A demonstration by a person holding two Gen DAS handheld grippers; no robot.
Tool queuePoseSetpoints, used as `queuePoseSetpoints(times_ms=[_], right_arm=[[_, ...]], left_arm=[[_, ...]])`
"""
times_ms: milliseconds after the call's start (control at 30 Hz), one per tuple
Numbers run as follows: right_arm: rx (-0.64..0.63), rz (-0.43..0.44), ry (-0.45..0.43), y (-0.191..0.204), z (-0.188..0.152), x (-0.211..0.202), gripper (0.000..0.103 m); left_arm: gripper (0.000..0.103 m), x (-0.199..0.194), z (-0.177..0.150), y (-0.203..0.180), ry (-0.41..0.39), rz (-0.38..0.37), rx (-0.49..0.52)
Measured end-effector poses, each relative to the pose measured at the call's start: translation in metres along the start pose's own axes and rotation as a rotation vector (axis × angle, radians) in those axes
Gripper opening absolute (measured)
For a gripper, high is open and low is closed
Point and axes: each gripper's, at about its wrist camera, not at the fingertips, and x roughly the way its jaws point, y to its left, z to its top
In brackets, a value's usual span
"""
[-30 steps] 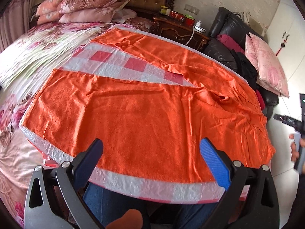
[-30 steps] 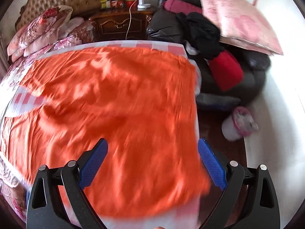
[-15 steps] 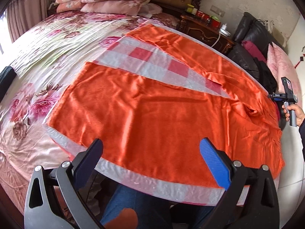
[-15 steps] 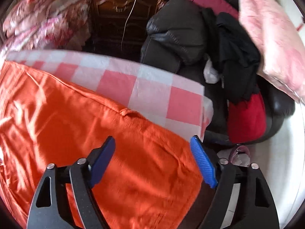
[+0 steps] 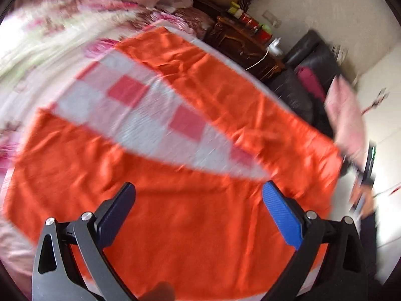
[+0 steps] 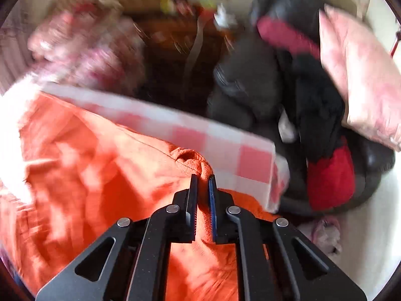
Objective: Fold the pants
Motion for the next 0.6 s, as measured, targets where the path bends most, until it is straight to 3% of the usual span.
queuePoseSetpoints(times_ms=[67,167,267,433,467,500,600], right_arm=[[-0.070,0.056,-0.066,0.026,-0.017,-0.042,0.009],[-0.211,0.213,-0.165,0.079,-0.076,-0.119,0.009],[-0.234,0.333,-0.164,0.105,-0.139,-0.158,0.009],[-0.103,0.381,-0.081,0.111,-0.207,-0.150,0.009],[-0.077,0.381,-0.077,0.107,-0.211,-0.145,0.009],[-0.063,0.382,-0.077,0.108,-0.215,-0.143,0.009],[-0.011,0.388,-0.107,0.101,-0.214,-0.146,0.009]], left_arm=[[0.086,0.020,0.035,0.006,-0.008,-0.091,-0.087],[0.083,0.046,0.070,0.017,-0.013,-0.212,-0.178],[0.078,0.079,0.095,0.032,-0.006,-0.285,-0.253],[0.058,0.125,0.108,0.070,0.020,-0.317,-0.374],[0.048,0.128,0.108,0.073,0.014,-0.321,-0.373],[0.045,0.130,0.108,0.074,0.010,-0.318,-0.367],[0.043,0.127,0.107,0.074,-0.002,-0.343,-0.369]])
